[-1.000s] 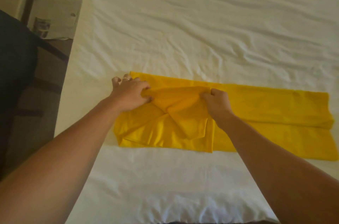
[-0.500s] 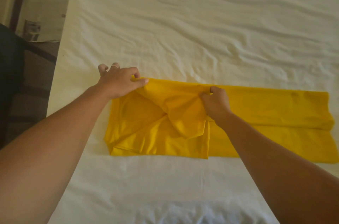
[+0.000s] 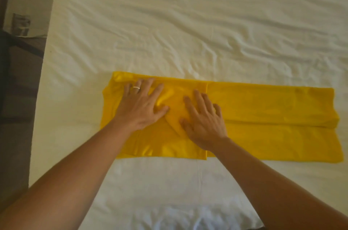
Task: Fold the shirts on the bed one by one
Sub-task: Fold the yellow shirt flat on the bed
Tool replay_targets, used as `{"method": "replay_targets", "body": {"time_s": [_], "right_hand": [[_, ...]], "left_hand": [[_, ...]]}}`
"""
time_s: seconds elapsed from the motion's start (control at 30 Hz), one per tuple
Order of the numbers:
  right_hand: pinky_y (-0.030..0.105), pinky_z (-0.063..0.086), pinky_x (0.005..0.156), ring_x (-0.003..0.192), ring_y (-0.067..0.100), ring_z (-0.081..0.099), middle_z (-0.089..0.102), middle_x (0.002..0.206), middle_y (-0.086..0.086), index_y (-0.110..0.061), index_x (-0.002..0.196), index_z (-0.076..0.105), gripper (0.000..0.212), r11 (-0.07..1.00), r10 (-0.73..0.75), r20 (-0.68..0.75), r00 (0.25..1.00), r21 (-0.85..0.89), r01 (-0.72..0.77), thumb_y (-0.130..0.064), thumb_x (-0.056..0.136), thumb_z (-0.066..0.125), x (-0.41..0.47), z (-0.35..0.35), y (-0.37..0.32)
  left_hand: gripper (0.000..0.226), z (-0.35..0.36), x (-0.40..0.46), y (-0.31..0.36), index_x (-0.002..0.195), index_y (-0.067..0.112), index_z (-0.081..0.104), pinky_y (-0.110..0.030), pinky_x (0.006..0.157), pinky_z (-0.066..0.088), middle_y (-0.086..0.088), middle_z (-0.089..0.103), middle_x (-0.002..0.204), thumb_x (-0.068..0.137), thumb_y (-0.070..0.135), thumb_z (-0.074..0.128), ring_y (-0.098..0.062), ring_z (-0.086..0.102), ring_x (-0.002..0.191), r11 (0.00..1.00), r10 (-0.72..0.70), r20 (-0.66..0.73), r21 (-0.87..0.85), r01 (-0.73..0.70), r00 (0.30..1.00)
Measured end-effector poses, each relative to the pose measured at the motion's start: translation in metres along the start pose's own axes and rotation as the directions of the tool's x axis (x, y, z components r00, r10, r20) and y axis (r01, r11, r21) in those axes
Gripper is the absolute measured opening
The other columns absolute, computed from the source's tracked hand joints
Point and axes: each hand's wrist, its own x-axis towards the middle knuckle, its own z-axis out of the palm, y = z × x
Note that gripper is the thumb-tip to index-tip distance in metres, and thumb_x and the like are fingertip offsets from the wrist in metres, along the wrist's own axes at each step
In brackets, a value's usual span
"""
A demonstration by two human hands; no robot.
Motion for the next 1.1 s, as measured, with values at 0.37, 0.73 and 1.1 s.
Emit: {"method": "replay_targets", "body": {"time_s": [0.37, 0.73, 1.1], "right_hand": [[0.052, 0.039, 0.101, 0.134, 0.034, 0.043, 0.046, 0.153, 0.009, -0.019, 0.138, 0.056, 0.059, 0.974, 0.104, -0.152, 0.983, 0.215, -0.07, -0.052, 0.091, 0.043, -0.011, -0.025, 0.083], [0.053, 0.032, 0.104, 0.132, 0.037, 0.035, 0.041, 0.148, 0.011, -0.014, 0.135, 0.052, 0.053, 0.93, 0.358, -0.058, 0.932, -0.068, -0.362, -0.024, 0.085, 0.066, -0.057, -0.096, 0.303], [0.045, 0.034, 0.102, 0.128, 0.03, 0.038, 0.047, 0.137, 0.005, -0.026, 0.145, 0.044, 0.062, 0.96, 0.279, 0.09, 0.956, -0.005, -0.28, -0.035, 0.087, 0.062, -0.045, -0.119, 0.365]], "left_hand": [[0.061, -0.011, -0.008, 0.11, 0.123, 0.019, 0.062, -0.049, 0.092, 0.041, -0.014, 0.055, 0.137, 0.069, 0.046, 0.06, -0.036, 0.049, 0.116, 0.982, 0.003, -0.23, -0.183, -0.046, 0.973], [0.044, -0.003, -0.008, 0.348, 0.113, 0.019, 0.057, -0.042, 0.072, 0.045, -0.011, 0.061, 0.105, 0.073, 0.036, 0.062, -0.034, 0.06, 0.086, 0.899, 0.353, -0.07, -0.252, -0.359, 0.933], [0.043, -0.012, 0.01, 0.473, 0.094, 0.026, 0.063, -0.028, 0.049, 0.04, -0.001, 0.061, 0.09, 0.058, 0.042, 0.081, -0.024, 0.062, 0.072, 0.879, 0.367, -0.06, -0.304, -0.367, 0.928]]}}
